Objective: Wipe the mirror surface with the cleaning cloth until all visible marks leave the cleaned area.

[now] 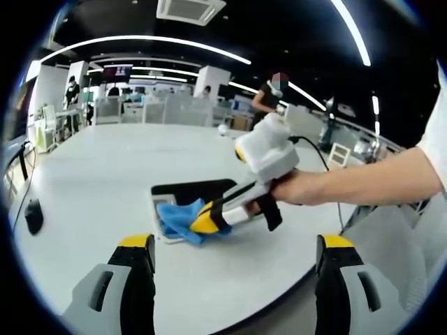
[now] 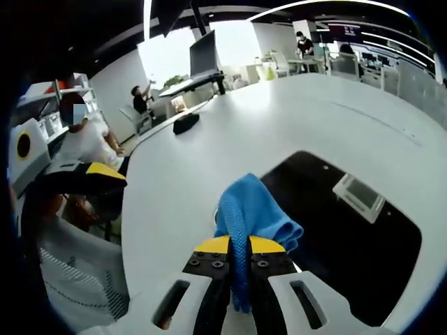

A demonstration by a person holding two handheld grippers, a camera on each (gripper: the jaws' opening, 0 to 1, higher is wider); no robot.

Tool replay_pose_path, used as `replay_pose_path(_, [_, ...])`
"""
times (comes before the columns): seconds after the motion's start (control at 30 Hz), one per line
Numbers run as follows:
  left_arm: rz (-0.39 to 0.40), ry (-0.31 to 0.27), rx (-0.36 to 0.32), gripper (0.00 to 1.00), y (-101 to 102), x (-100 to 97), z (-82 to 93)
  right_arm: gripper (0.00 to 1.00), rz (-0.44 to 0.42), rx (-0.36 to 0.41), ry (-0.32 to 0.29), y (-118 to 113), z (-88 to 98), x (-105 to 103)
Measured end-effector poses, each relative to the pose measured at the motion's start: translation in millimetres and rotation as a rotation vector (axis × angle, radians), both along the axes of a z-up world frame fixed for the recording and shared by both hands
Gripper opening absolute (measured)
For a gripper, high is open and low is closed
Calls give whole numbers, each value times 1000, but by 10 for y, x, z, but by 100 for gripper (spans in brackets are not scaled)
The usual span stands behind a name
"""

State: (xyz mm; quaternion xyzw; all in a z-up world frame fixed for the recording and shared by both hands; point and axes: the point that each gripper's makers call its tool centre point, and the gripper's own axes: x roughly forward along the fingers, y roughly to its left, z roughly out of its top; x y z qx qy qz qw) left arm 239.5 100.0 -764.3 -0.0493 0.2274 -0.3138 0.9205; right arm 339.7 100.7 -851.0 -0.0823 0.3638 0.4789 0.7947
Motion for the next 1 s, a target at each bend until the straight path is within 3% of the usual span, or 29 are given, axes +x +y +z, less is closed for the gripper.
replay_pose_path(1.0, [-11, 4, -9, 96, -17, -9, 1, 3, 22, 25, -3, 211, 14, -35])
